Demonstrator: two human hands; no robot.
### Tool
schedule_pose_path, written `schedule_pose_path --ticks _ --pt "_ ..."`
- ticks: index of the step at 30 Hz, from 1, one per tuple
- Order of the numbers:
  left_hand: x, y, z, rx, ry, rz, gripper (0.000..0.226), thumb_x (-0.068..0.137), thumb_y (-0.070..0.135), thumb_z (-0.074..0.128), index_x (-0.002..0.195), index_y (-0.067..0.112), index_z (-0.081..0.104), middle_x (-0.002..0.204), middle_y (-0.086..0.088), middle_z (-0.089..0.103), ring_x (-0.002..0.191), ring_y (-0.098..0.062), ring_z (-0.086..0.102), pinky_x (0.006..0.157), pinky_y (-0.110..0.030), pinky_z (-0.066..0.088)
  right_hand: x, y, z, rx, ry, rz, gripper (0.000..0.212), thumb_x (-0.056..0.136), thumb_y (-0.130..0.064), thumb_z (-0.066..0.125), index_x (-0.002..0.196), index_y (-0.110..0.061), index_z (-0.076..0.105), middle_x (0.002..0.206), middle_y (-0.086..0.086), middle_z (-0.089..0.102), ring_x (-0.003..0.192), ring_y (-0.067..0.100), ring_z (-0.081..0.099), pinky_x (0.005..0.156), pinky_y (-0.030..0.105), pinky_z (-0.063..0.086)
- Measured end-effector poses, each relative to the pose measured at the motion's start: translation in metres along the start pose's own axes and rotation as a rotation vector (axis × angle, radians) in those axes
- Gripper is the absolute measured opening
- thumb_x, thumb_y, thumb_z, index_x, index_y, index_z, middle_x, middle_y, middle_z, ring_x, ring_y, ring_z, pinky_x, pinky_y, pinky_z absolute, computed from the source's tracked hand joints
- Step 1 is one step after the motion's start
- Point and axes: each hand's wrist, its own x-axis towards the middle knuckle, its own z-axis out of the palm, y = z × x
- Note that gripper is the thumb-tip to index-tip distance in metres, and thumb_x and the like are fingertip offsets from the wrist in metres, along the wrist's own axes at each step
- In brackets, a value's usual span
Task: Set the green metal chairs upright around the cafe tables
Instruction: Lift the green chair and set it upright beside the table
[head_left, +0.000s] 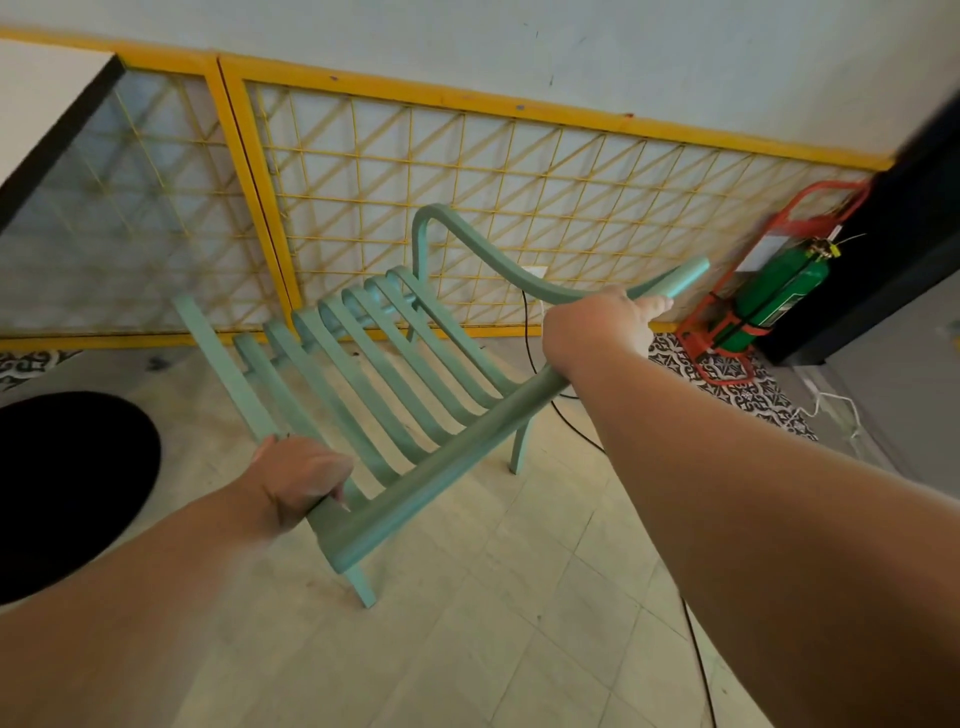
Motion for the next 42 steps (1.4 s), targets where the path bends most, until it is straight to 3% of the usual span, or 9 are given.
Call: schedule_pose_path --ticks 5,11,15,19,24,28,34,37,42 --pt "-0.008 0.011 -0.005 0.293 0.031 0.041 0.053 0.067 0.039 0.026 0.088 0.024 0.073 0.102 0.006 0.070 0.107 -0.021 0.061 0.098 -0.036 0.040 0.008 -0.001 0.001 -0.051 0.004 0.002 0.061 0.091 -0.017 0.054 0.150 -0.012 0.038 0.166 0.025 -0.017 0.115 0.036 0.058 0.088 0.041 0.058" --pt "0.004 0.004 0.001 0.416 0.061 0.034 0.020 0.092 0.026 0.057 0.105 0.022 0.071 0.113 0.007 0.072 0.115 -0.016 0.061 0.097 -0.033 0.046 0.010 -0.004 -0.002 -0.078 0.005 -0.021 0.062 0.091 -0.018 0.051 0.152 -0.012 0.038 0.166 0.026 -0.016 0.115 0.037 0.058 0.090 0.045 0.058" --pt "0.006 0.005 0.010 0.431 0.106 0.038 0.021 0.097 0.023 0.054 0.110 0.021 0.070 0.113 0.004 0.071 0.115 -0.019 0.063 0.094 -0.030 0.047 0.013 -0.003 -0.004 -0.126 -0.015 -0.065 0.059 0.092 -0.020 0.049 0.149 -0.011 0.040 0.164 0.032 -0.014 0.113 0.038 0.059 0.097 0.046 0.054" --pt "0.000 0.019 0.015 0.397 0.128 0.034 0.019 0.097 0.024 0.054 0.110 0.020 0.068 0.114 0.005 0.070 0.115 -0.017 0.060 0.094 -0.030 0.046 0.020 0.002 -0.007 -0.143 -0.016 -0.080 0.056 0.093 -0.017 0.049 0.147 -0.010 0.041 0.165 0.031 -0.012 0.111 0.038 0.061 0.095 0.045 0.056" --pt "-0.013 0.052 0.028 0.312 0.185 -0.016 0.019 0.093 0.024 0.051 0.074 0.021 0.050 0.104 0.004 0.070 0.112 -0.018 0.062 0.090 -0.031 0.041 0.049 0.013 -0.006 -0.160 0.046 -0.187 0.055 0.090 -0.020 0.052 0.142 -0.002 0.051 0.150 0.029 0.038 0.133 0.040 0.046 0.102 0.042 0.041" --pt "-0.021 0.080 0.038 0.231 0.196 -0.088 0.021 0.088 0.021 0.047 0.069 0.016 0.039 0.085 0.002 0.062 0.104 -0.021 0.062 0.088 -0.034 0.039 0.061 0.020 -0.010 -0.237 0.052 -0.243 0.054 0.091 -0.016 0.052 0.143 0.000 0.050 0.150 0.028 0.037 0.134 0.041 0.045 0.096 0.038 0.038" --pt "-0.029 0.125 0.051 0.147 0.235 -0.151 0.026 0.091 0.019 0.043 0.065 0.021 0.039 0.069 0.005 0.050 0.090 -0.023 0.061 0.093 -0.040 0.043 0.077 0.020 -0.022 -0.768 -0.061 -0.443 0.032 0.097 -0.009 0.046 0.116 -0.020 0.069 0.133 0.019 0.051 0.138 0.051 0.037 0.104 0.056 0.039" --pt "-0.026 0.144 0.054 0.125 0.232 -0.157 0.022 0.093 0.020 0.044 0.072 0.023 0.042 0.074 0.005 0.054 0.090 -0.025 0.061 0.091 -0.043 0.046 0.088 0.017 -0.030 -1.057 -0.042 -0.572 0.027 0.099 -0.009 0.046 0.109 -0.021 0.068 0.115 0.010 0.057 0.124 0.037 0.050 0.109 0.063 0.034" --pt "-0.017 0.157 0.059 0.073 0.286 -0.205 0.024 0.095 0.018 0.046 0.072 0.024 0.041 0.076 0.005 0.057 0.086 -0.025 0.055 0.090 -0.042 0.043 0.108 0.017 -0.030 -1.199 0.025 -0.660 0.031 0.099 -0.010 0.045 0.114 -0.022 0.069 0.133 0.011 0.056 0.132 0.034 0.047 0.111 0.062 0.033"
